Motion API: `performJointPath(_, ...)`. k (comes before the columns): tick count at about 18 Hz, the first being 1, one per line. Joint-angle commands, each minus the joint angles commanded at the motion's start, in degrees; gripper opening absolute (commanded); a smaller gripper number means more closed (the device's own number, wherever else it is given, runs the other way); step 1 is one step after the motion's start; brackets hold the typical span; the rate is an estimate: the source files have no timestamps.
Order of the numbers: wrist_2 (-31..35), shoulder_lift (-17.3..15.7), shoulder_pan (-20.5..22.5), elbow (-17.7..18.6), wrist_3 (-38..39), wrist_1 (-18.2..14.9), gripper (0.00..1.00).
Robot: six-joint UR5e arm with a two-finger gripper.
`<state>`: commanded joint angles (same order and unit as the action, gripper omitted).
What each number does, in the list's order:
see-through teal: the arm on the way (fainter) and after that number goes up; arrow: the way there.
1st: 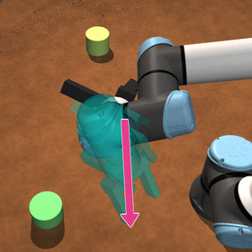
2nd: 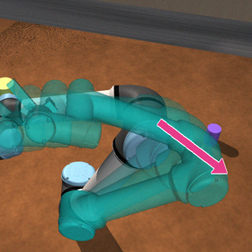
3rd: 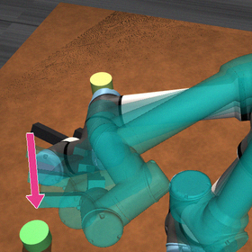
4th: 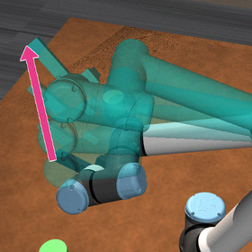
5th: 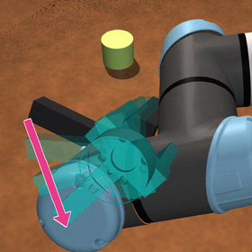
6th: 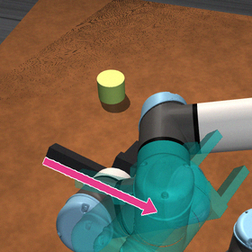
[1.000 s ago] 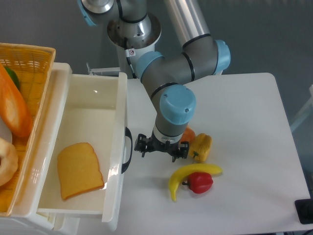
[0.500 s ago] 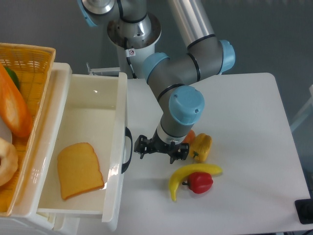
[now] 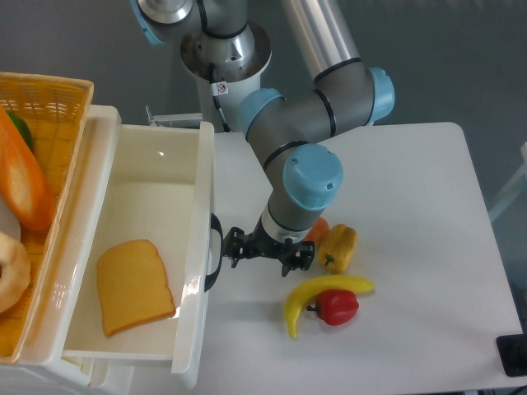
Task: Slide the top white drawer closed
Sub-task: 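Lower the gripper and move it toward the open white drawer's front, then push the drawer front with the gripper into the cabinet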
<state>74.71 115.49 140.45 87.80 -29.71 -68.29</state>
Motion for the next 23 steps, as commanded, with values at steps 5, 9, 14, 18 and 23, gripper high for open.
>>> performJointPath(5,-0.1,-0.3,-0.4,0.0,-0.1,-0.5,1.0)
performJointPath(9,-1.1,-0.4,-0.4,0.0,-0.2,-0.5,1.0)
performJointPath(14,-1.3,-0.7,-2.0,0.0,-0.4,-0.4,1.0)
performJointPath(18,-1.3,-0.8,-2.9,0.0,-0.4,-0.4,1.0)
performJointPath(23,-1.4,-0.8,-4.5,0.0,-0.3,-0.4,1.0)
